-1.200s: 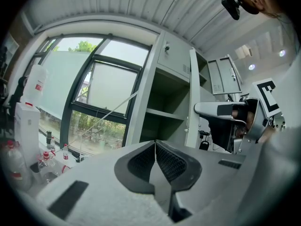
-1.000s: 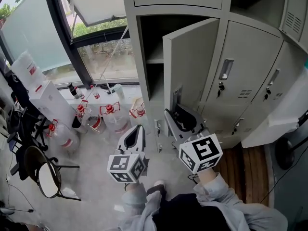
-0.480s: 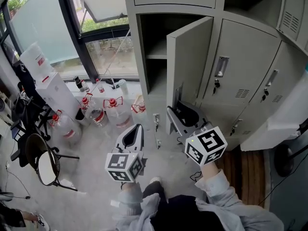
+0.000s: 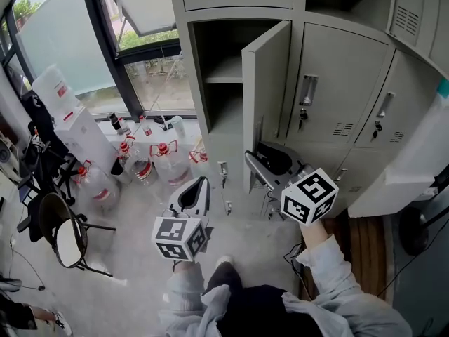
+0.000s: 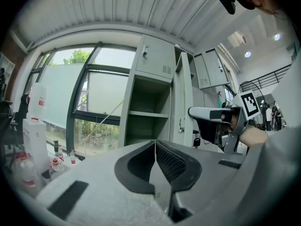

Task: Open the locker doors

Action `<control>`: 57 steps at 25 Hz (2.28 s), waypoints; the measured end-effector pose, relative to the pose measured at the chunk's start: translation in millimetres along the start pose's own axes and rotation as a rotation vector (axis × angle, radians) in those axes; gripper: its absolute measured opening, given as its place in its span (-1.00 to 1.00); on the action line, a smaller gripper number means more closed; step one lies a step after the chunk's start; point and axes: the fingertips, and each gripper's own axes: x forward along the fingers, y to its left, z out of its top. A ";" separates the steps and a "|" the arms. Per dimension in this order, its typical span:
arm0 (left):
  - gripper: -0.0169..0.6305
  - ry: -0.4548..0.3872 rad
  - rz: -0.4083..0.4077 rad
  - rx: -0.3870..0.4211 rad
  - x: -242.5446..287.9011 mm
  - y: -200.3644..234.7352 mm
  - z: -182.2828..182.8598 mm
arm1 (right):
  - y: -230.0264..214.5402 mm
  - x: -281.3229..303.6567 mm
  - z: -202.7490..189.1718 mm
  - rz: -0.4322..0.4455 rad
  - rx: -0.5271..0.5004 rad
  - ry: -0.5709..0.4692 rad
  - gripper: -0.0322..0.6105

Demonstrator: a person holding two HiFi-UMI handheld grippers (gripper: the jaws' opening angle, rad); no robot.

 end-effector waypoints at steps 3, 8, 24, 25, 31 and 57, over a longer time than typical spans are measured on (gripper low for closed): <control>-0.91 0.006 -0.002 0.003 -2.8 -7.2 -1.7 | -1.0 -7.9 1.3 0.049 0.004 0.004 -0.55; -0.91 0.014 -0.017 0.017 -3.8 -22.0 -3.5 | -5.2 -22.7 2.9 0.096 0.008 0.002 -0.55; -0.91 0.035 -0.050 0.058 5.6 -48.5 -8.1 | -21.0 -63.1 7.2 0.276 0.022 -0.017 -0.55; -0.91 0.036 -0.051 0.057 6.8 -48.9 -8.3 | -22.4 -65.2 7.4 0.284 0.021 -0.015 -0.55; -0.91 0.049 -0.063 0.058 11.2 -56.2 -15.0 | -30.1 -79.4 8.0 0.341 0.021 -0.002 -0.54; -0.91 0.082 -0.067 0.050 21.2 -65.3 -27.0 | -74.3 -130.6 12.8 0.584 0.063 -0.016 -0.53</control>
